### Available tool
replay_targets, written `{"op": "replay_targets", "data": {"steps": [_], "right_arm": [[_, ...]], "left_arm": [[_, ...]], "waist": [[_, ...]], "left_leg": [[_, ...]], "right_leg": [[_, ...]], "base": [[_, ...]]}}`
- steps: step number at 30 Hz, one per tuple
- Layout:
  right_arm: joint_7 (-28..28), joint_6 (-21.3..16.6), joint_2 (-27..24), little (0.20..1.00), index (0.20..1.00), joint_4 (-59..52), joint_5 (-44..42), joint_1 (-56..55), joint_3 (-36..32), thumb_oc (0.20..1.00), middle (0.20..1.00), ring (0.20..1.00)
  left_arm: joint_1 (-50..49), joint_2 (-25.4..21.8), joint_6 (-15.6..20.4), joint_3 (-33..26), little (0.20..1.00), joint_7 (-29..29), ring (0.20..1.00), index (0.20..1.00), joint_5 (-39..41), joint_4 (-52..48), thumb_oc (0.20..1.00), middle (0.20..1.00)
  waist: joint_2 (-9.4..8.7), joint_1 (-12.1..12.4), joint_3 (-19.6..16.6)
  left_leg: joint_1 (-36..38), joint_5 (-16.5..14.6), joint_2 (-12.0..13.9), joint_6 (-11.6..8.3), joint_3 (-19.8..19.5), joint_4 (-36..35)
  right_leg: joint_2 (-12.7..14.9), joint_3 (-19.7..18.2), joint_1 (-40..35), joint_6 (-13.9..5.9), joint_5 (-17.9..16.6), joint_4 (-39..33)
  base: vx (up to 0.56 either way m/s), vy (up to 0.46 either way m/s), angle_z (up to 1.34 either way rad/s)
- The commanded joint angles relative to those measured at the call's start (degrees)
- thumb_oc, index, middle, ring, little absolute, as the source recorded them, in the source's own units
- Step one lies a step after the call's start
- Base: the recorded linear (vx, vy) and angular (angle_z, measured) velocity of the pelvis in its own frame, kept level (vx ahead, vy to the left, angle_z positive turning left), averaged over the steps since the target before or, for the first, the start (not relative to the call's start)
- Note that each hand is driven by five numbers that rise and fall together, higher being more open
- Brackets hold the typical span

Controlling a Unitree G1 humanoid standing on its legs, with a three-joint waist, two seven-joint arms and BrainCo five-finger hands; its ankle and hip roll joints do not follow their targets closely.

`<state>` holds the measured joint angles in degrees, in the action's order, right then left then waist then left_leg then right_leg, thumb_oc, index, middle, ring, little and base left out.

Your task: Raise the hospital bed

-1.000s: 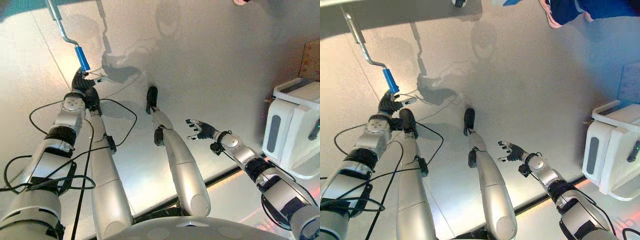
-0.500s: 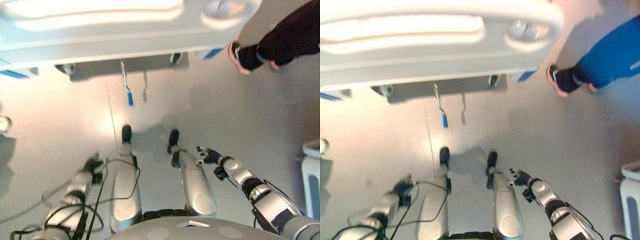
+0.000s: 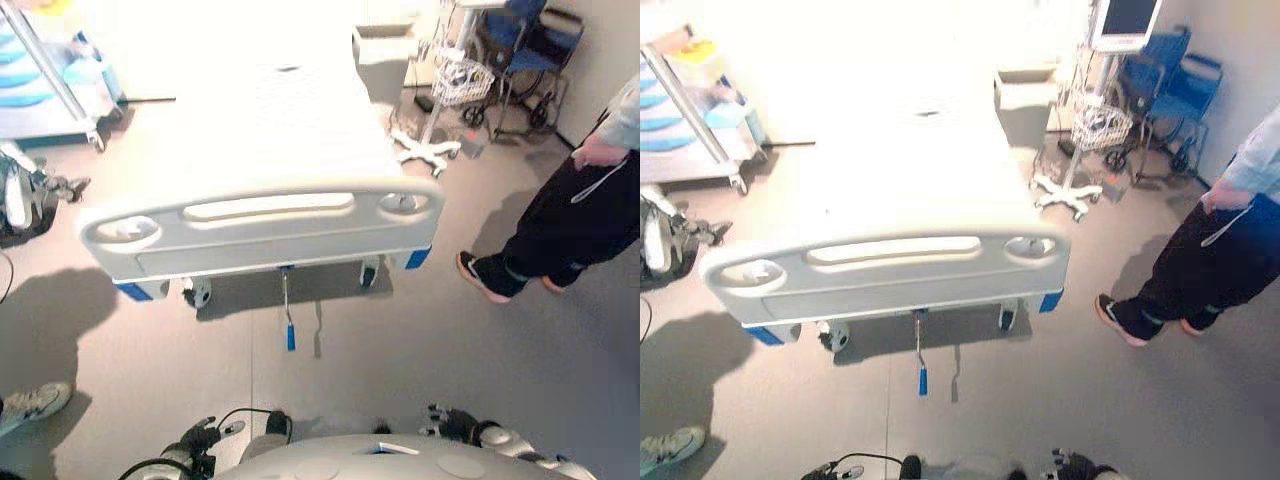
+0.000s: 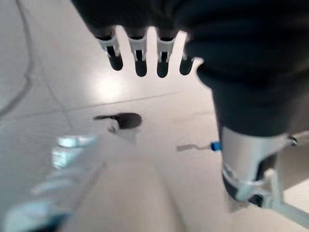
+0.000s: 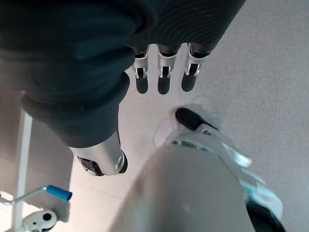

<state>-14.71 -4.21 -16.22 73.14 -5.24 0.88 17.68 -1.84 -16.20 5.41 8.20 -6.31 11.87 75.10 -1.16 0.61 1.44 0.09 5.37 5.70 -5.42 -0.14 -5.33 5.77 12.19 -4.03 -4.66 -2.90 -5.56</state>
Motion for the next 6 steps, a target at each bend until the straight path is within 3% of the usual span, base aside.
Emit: {"op": "replay_targets", "data": {"steps": [1, 6], "right_arm": [[-0.96, 0.33, 0.11, 1.000, 1.000, 0.69, -0.72, 3.59, 0.32, 1.000, 1.000, 1.000], [-1.07, 0.41, 0.12, 1.000, 1.000, 0.78, -0.93, 3.21, 0.07, 1.000, 1.000, 1.000]], "left_arm": [[2.90, 0.28, 0.55, 0.24, 1.000, -0.42, 1.000, 1.000, -2.44, 2.74, 1.000, 1.000], [3.06, 0.13, 0.73, 0.61, 1.000, -0.46, 1.000, 1.000, -2.95, 2.71, 1.000, 1.000]], "waist": [[-0.71, -0.26, 0.85], [-1.06, -0.30, -0.31]], "left_leg": [[0.85, -2.78, -0.53, 1.43, 0.24, 0.33], [1.54, -3.08, -0.79, 1.57, 0.37, 0.33]], "right_leg": [[0.62, 0.79, 0.90, -3.47, 1.03, 1.48], [0.76, 0.69, -0.15, -3.46, 1.01, 1.16]], "base": [[0.00, 0.000, 0.00], [0.03, 0.006, 0.01]]}}
